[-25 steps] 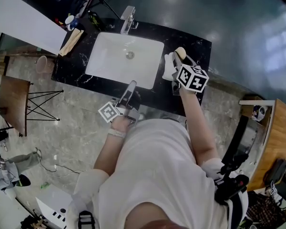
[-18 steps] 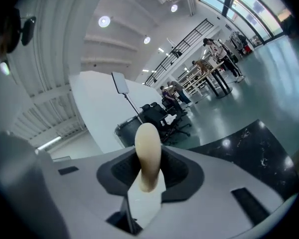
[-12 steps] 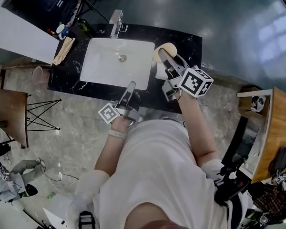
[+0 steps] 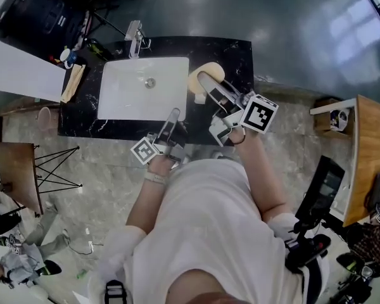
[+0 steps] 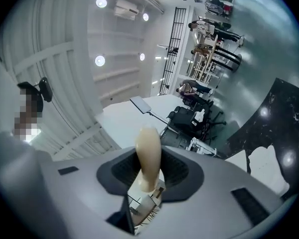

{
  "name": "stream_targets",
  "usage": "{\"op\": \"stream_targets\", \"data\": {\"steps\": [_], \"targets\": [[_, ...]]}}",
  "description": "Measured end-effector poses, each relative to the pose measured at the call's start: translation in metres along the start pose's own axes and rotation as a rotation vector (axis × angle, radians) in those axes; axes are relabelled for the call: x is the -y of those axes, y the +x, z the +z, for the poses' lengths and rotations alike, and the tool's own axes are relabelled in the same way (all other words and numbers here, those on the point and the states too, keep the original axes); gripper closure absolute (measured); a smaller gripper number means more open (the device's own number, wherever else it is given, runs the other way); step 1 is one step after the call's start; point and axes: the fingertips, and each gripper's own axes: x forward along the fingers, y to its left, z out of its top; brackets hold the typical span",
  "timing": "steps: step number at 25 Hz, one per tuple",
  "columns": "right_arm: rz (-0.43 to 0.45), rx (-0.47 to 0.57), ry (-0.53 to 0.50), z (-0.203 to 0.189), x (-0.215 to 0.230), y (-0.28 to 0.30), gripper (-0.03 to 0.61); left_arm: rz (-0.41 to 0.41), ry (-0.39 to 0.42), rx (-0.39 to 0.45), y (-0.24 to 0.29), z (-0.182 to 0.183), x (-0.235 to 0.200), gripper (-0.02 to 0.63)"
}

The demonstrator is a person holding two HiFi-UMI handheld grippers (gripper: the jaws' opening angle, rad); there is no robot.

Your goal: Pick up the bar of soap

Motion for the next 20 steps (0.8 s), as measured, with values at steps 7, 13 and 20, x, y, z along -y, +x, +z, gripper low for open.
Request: {"op": "stream_targets", "data": {"steps": [7,13,20], "targets": [[0.064,0.027,0.080,-0.001,-0.013,-0.013,0.453,-0.018,-0.015,-0.055,0.011,-0.015,-0.001,0.606],[0.040,0.059,0.095,0.001,-0.007,-0.022,0.453,-0.028,-0.019,-0.074,0.015,-0.017,0.000,0.607],[0.022,0.089,0.095,0.006,0.007,-0.022,0.453,-0.030,-0.018,-0.074,0.013,-0.007,-0.008,0.607]]}}
